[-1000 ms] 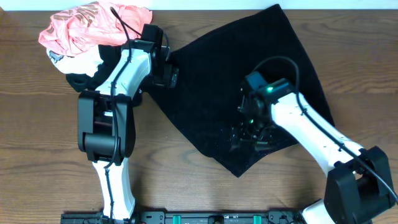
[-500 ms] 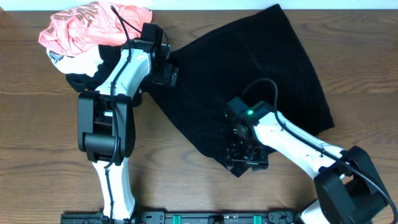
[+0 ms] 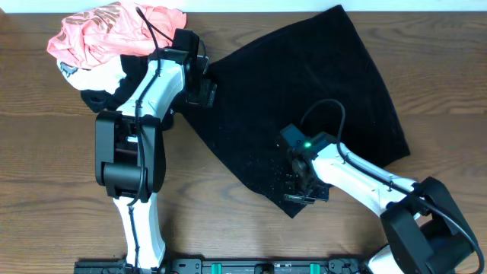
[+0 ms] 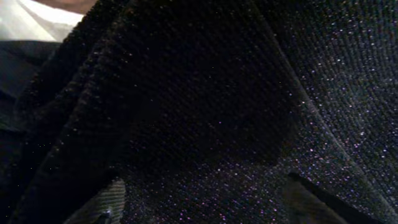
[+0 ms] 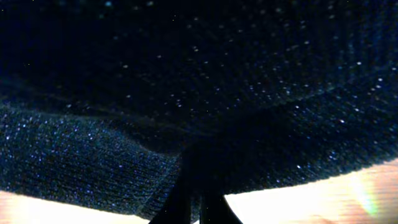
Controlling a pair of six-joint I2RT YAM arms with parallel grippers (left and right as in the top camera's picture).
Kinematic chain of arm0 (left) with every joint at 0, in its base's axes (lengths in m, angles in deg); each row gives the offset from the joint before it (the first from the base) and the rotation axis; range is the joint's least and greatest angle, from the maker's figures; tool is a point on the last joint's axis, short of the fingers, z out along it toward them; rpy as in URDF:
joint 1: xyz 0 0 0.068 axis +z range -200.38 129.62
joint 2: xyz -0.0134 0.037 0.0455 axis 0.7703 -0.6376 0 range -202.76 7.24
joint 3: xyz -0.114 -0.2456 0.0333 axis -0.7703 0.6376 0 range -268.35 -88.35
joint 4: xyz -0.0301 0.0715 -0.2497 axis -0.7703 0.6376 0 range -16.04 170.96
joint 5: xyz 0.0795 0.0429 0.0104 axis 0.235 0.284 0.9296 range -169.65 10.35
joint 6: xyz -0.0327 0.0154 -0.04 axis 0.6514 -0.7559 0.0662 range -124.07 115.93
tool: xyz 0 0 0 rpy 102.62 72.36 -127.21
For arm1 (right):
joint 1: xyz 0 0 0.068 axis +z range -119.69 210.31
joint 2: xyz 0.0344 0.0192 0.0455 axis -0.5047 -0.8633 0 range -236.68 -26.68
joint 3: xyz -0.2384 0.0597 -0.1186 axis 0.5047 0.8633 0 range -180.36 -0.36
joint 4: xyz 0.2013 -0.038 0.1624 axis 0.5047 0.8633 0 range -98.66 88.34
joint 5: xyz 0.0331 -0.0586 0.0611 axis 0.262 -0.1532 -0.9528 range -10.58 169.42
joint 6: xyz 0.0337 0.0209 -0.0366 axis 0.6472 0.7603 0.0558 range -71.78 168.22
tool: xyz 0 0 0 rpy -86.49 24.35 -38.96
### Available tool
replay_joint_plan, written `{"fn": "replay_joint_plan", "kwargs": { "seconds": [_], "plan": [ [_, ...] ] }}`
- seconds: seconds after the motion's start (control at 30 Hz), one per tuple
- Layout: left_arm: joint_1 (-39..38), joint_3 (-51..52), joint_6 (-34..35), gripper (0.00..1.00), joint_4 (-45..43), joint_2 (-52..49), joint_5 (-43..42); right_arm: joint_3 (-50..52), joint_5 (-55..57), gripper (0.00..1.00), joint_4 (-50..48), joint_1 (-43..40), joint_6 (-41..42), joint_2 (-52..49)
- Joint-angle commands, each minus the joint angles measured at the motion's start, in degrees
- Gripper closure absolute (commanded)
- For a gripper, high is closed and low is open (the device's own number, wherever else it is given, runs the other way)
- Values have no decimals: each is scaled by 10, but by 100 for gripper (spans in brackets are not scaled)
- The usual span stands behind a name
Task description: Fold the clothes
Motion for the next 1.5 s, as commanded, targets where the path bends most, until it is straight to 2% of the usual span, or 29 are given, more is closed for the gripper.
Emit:
{"fn": "replay_joint_plan", "kwargs": {
  "seconds": [0.0, 0.3, 0.43, 0.57, 0.8, 1.0, 1.2, 1.33, 1.47],
  "plan": [
    [-9, -10, -7, 20, 10, 20, 6, 8, 51, 99, 8, -30, 9, 0],
    [-37, -10, 0, 25, 65, 20, 7, 8, 59, 99, 5, -153, -41, 0],
    [-37, -10, 59, 31, 84, 20, 0, 8, 59, 99, 2, -219, -75, 0],
    [-37, -10, 91, 40, 97, 20, -76, 8, 59, 99, -2, -291, -104, 0],
    [-43, -10, 106, 43, 103, 20, -194, 8, 37, 99, -39, -405, -156, 0],
    [-67, -10, 108, 43, 112, 20, -195, 6, 18, 99, -96, -494, -201, 0],
    [-100, -10, 104, 43, 113, 20, -190, 6, 20, 99, -105, -570, -246, 0],
    [-122, -10, 74, 43, 120, 20, -152, 6, 17, 99, -85, -615, -260, 0],
    [-136, -10, 31, 43, 126, 20, -75, 6, 9, 99, -71, -632, -286, 0]
  ]
}}
